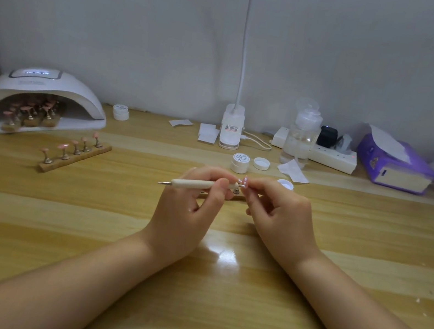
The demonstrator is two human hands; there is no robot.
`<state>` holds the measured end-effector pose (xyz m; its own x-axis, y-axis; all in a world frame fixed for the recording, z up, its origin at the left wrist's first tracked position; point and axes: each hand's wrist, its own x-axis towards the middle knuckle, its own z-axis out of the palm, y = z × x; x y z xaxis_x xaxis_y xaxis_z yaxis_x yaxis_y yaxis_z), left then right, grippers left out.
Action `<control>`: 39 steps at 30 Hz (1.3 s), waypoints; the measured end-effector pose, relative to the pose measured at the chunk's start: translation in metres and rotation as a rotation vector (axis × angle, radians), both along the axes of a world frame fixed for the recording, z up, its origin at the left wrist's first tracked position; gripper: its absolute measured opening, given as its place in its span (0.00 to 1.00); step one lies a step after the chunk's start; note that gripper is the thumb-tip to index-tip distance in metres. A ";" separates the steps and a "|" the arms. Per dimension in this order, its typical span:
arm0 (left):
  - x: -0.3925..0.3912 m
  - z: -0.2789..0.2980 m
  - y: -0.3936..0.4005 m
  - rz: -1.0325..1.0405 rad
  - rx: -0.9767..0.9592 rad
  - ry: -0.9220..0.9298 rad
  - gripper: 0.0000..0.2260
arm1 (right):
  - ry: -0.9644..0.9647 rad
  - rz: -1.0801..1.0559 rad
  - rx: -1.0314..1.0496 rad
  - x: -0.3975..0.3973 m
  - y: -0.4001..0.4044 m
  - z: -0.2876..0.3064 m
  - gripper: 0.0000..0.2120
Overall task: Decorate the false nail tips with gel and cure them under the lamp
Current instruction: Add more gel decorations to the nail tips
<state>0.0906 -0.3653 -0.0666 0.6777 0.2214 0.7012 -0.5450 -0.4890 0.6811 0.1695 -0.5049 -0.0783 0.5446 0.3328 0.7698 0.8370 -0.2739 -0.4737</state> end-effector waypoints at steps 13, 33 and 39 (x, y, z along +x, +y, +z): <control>0.001 -0.001 0.001 -0.011 -0.001 0.003 0.07 | 0.000 -0.010 -0.010 0.001 0.000 0.000 0.05; 0.000 -0.001 0.000 -0.005 -0.002 -0.001 0.07 | 0.008 -0.003 -0.020 -0.002 0.000 0.002 0.05; 0.004 -0.002 0.005 0.045 -0.111 -0.015 0.06 | 0.000 -0.025 -0.024 -0.002 -0.001 0.003 0.05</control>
<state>0.0949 -0.3599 -0.0683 0.6551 0.3282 0.6805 -0.5348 -0.4347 0.7246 0.1672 -0.5057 -0.0752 0.5531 0.3373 0.7617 0.8297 -0.3056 -0.4672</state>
